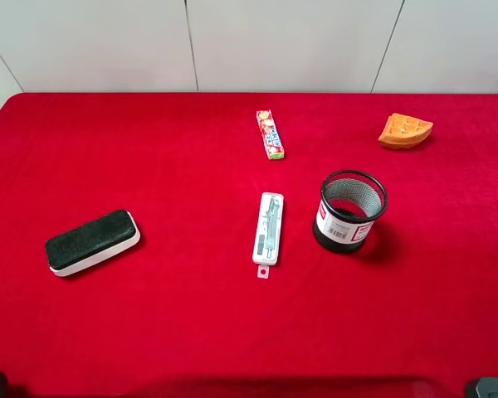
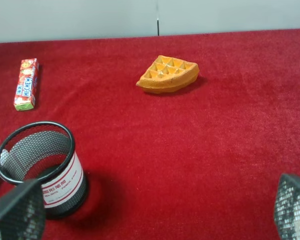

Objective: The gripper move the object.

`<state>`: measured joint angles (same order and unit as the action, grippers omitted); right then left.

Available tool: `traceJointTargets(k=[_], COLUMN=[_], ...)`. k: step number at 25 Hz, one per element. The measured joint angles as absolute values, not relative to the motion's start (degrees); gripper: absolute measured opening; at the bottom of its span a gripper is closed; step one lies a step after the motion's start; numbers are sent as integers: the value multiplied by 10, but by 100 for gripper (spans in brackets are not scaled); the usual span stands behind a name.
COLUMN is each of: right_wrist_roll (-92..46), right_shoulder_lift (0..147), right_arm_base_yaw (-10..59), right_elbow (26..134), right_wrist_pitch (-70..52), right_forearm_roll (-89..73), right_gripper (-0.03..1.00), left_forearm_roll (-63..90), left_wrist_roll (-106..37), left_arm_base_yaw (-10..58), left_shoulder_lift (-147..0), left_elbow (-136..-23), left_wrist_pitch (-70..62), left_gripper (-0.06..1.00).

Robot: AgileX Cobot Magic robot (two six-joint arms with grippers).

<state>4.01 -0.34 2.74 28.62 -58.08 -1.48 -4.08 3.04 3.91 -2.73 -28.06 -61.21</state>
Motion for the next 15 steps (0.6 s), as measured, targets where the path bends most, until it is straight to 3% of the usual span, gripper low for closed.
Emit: traceJointTargets(k=[15], right_wrist_roll=[40], right_shoulder_lift=[-3], right_arm_base_yaw=[27], right_elbow=[286], right_wrist_pitch=[-581], right_forearm_roll=[-15], right_gripper=[69], left_forearm_roll=[-41], left_wrist_roll=[27], left_arm_base_yaw=[39], left_shoulder_lift=[2], left_elbow=[-281], left_wrist_pitch=[-611], left_gripper=[99])
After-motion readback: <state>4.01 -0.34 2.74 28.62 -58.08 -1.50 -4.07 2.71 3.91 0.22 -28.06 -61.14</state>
